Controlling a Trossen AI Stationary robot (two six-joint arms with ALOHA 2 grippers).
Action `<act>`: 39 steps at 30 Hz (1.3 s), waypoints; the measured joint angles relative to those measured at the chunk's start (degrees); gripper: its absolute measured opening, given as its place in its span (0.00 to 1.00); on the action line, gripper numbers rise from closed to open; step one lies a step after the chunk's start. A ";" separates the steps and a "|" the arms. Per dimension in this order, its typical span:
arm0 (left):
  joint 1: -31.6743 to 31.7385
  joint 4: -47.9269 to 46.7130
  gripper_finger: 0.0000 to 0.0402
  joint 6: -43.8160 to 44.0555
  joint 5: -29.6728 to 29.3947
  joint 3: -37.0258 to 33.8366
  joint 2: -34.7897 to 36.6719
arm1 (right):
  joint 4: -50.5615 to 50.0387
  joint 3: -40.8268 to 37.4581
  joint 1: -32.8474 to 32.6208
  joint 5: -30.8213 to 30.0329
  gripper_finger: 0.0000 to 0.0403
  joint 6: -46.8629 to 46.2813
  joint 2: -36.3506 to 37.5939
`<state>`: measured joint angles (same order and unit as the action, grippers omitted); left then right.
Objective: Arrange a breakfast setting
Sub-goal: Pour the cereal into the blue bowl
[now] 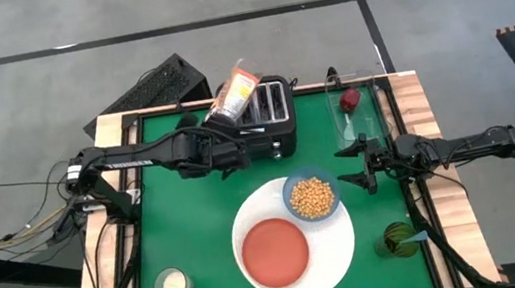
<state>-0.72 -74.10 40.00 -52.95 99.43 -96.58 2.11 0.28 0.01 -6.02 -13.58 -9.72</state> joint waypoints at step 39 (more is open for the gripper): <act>-0.69 45.84 0.21 -13.75 0.25 -35.67 18.93 | -0.01 -0.01 0.00 0.00 0.98 0.02 -0.02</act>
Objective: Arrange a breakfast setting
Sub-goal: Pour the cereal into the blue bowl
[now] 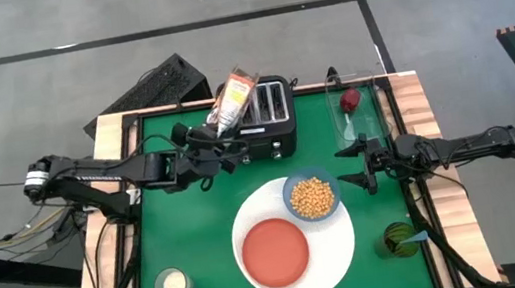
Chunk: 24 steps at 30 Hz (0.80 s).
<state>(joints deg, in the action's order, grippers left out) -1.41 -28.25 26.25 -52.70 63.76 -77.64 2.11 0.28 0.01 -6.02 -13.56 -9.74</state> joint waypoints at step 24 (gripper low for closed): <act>-1.20 21.65 0.21 -9.38 -6.60 -22.41 10.47 | 0.02 0.01 0.00 0.00 0.98 -0.01 0.01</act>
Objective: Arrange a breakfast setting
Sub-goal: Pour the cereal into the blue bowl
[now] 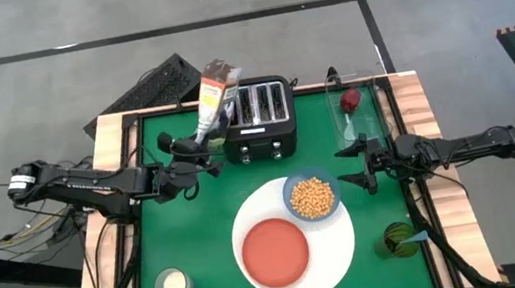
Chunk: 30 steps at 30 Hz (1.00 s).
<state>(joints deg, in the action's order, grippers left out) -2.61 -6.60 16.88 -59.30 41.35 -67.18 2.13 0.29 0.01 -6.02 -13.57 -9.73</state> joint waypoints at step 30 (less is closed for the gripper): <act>-3.48 8.40 0.21 19.82 -7.44 -19.98 1.75 | 0.00 0.00 0.00 0.00 0.98 0.00 0.00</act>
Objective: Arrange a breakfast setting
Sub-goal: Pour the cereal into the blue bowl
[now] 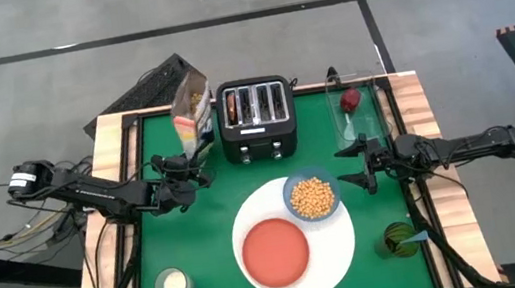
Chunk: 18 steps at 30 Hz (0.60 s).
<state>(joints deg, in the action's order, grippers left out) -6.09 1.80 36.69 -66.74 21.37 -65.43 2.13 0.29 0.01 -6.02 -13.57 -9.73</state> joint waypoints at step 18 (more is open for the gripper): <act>1.24 0.28 0.21 6.12 2.53 -1.89 -0.31 | -0.01 0.01 0.00 0.00 0.98 -0.01 0.02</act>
<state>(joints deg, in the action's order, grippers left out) -4.85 2.08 42.82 -64.21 19.49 -65.73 2.12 0.29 0.01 -6.02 -13.57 -9.72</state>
